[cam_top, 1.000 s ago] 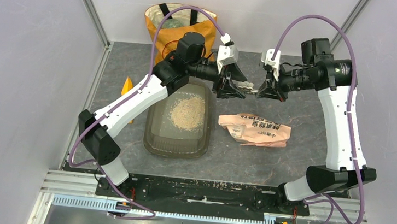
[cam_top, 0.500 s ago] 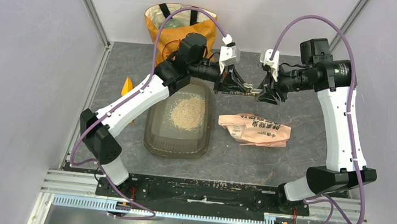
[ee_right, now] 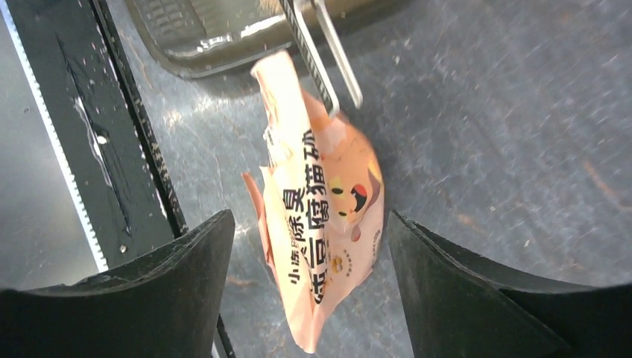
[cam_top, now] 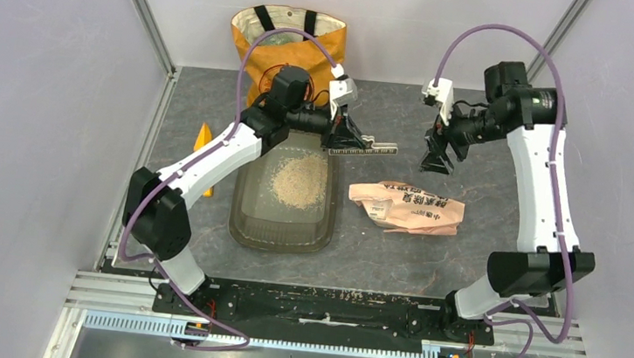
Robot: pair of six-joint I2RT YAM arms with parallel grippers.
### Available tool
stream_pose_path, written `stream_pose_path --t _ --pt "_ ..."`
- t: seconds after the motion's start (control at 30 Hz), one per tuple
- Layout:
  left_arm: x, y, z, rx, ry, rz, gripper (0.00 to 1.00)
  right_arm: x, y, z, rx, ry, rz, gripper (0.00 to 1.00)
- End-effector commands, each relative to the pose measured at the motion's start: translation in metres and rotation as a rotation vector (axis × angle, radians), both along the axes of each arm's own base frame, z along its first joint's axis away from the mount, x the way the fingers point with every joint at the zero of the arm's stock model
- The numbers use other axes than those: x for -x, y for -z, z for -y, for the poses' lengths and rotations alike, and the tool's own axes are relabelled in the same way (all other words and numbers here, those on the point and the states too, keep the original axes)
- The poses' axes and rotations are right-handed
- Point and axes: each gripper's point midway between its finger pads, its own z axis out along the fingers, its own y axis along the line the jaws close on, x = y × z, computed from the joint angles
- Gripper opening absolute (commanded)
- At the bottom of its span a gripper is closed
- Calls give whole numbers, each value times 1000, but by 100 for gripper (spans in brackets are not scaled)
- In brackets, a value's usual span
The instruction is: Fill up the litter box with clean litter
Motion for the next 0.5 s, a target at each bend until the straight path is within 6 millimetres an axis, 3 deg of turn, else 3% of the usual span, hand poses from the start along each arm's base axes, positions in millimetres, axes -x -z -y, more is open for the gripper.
stream_pose_path --t 0.0,0.27,0.37,0.47 --pt "16 -18 -12 14 74 149 2 0 49 17 120 -12 -124 85" --pt "19 13 -16 -37 87 115 2 -6 124 35 247 -17 -212 84" --pt "16 23 -12 -50 93 94 2 -5 146 42 290 -19 -254 77" --pt "14 37 -8 -78 114 90 2 -4 160 47 323 -27 -256 63"
